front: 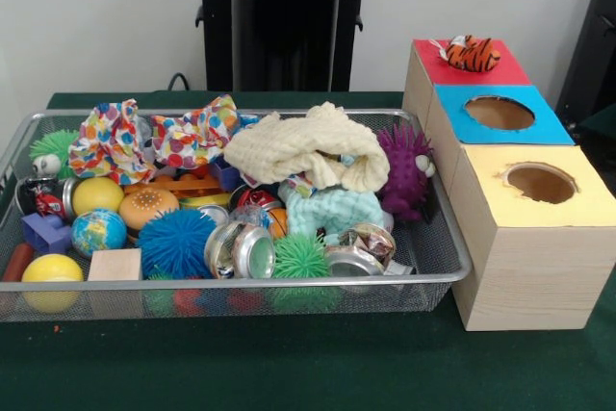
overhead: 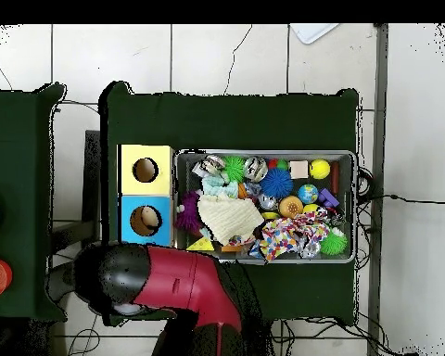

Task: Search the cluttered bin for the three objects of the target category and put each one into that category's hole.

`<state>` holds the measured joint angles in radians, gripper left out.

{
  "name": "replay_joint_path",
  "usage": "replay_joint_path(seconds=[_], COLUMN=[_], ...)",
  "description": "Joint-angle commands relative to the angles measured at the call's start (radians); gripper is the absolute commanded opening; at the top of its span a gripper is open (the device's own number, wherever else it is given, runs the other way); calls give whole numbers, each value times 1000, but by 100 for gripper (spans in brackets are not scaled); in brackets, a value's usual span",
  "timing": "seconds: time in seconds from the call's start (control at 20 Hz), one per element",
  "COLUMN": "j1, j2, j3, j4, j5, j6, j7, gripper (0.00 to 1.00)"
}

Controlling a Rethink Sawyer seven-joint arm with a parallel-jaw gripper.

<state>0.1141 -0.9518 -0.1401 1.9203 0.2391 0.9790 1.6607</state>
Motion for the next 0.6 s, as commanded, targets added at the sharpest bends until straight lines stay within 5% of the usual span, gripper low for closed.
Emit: replay_joint_path(seconds=[0.05,0.6], j1=[-17,-22], j2=[12,56], j3=[32,56], j4=[87,128], j5=[14,15], j6=[-231,-339], j7=[164,165], gripper=[0,0])
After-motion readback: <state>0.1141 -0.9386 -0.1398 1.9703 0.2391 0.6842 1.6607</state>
